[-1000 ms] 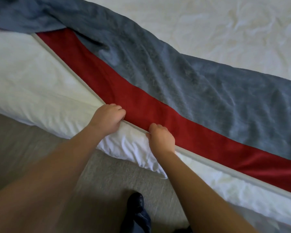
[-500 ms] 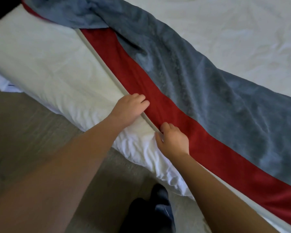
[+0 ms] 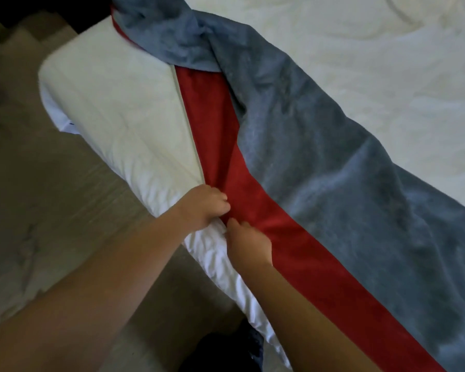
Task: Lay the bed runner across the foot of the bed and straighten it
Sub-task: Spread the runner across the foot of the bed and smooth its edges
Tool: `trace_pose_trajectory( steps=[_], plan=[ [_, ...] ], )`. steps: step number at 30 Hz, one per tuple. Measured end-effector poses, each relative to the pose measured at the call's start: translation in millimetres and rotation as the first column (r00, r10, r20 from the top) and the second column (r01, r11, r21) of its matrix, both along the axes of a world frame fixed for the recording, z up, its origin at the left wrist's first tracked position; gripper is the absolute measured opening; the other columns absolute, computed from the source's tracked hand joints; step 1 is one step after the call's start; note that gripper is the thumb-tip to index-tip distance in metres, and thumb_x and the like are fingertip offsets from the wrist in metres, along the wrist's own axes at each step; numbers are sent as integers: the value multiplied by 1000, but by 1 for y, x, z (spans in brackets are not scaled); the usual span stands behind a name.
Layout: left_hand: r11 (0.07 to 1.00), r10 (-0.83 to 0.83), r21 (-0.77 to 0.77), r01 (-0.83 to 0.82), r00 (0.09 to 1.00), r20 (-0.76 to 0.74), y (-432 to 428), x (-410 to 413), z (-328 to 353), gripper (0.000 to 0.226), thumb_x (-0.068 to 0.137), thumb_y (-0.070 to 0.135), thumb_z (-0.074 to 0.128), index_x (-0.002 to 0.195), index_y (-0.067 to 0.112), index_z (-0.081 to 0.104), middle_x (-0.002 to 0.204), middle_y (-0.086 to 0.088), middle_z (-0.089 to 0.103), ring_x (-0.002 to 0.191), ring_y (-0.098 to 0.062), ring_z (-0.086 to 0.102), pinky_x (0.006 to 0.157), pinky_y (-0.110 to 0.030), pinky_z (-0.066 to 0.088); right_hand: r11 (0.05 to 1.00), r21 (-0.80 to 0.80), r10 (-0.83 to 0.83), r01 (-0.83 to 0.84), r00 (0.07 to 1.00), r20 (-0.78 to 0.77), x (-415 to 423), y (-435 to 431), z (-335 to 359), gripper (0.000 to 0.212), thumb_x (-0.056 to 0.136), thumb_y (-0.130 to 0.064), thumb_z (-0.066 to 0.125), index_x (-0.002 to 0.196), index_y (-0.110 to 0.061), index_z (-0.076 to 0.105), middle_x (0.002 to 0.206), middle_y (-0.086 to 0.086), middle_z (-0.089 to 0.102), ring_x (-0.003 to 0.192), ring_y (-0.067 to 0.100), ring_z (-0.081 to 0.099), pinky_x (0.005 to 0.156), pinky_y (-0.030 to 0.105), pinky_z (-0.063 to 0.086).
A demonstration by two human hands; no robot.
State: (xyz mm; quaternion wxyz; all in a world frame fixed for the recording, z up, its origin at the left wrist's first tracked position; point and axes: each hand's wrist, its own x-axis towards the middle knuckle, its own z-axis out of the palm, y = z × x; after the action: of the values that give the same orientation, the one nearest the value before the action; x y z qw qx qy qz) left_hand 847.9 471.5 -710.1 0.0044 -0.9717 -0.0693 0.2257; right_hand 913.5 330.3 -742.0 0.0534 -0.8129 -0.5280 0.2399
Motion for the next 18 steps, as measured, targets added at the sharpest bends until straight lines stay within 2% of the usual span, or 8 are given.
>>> trace_pose_trajectory(
  steps=[4, 9, 11, 12, 14, 16, 18],
  plan=[
    [999, 16, 51, -13, 999, -52, 24, 8, 10, 23, 85, 5, 43, 100, 14, 58, 101, -2, 56, 97, -22, 52, 77, -31, 37, 1000, 11, 16, -15, 1000, -20, 15, 20, 9, 25, 96, -39, 41, 102, -17, 51, 94, 3, 64, 80, 22, 63, 57, 29, 39],
    [985, 97, 150, -85, 992, -77, 57, 20, 17, 21, 88, 7, 44, 103, 14, 57, 104, -2, 54, 101, -22, 50, 77, -31, 38, 998, 59, 10, -9, 1000, -11, 25, 57, 14, 26, 95, -37, 43, 100, -13, 51, 94, 7, 63, 80, 25, 62, 57, 29, 35],
    [985, 104, 143, -96, 994, -47, 67, 19, 19, 20, 86, 5, 47, 100, 13, 59, 101, -3, 56, 99, -23, 52, 76, -32, 39, 998, 69, 1, -2, 1000, 9, 25, 71, 14, 26, 95, -37, 43, 100, -13, 51, 93, 7, 63, 79, 25, 62, 56, 29, 36],
    [987, 77, 141, -77, 997, 6, 72, 17, 20, 18, 82, 4, 53, 95, 12, 62, 95, -4, 58, 93, -24, 55, 73, -33, 42, 997, 73, -7, 6, 1000, 13, 24, 77, 14, 26, 95, -37, 43, 100, -13, 51, 92, 6, 62, 78, 25, 62, 56, 30, 36],
    [980, -35, 199, 20, 997, 73, 84, 12, 24, 14, 63, 7, 72, 73, 16, 68, 72, 0, 62, 70, -19, 62, 58, -26, 49, 997, 75, -32, 31, 999, 6, 21, 91, 13, 24, 95, -37, 44, 99, -14, 50, 90, 6, 62, 76, 25, 62, 55, 31, 38],
    [950, -129, 286, 123, 992, 4, 95, 9, 27, 19, 45, 18, 81, 56, 23, 66, 54, 9, 59, 52, -10, 60, 48, -19, 48, 996, 64, -55, 54, 998, 11, 15, 105, 12, 22, 95, -35, 44, 97, -14, 51, 89, 6, 63, 75, 25, 62, 54, 31, 38],
    [926, -203, 325, 190, 979, 4, 103, 6, 22, 21, 40, 22, 82, 50, 25, 64, 49, 10, 58, 47, -6, 58, 46, -16, 46, 995, 17, -97, 97, 995, 10, 6, 114, 9, 19, 96, -30, 45, 97, -13, 52, 90, 5, 64, 77, 25, 63, 55, 31, 38]
  ],
)
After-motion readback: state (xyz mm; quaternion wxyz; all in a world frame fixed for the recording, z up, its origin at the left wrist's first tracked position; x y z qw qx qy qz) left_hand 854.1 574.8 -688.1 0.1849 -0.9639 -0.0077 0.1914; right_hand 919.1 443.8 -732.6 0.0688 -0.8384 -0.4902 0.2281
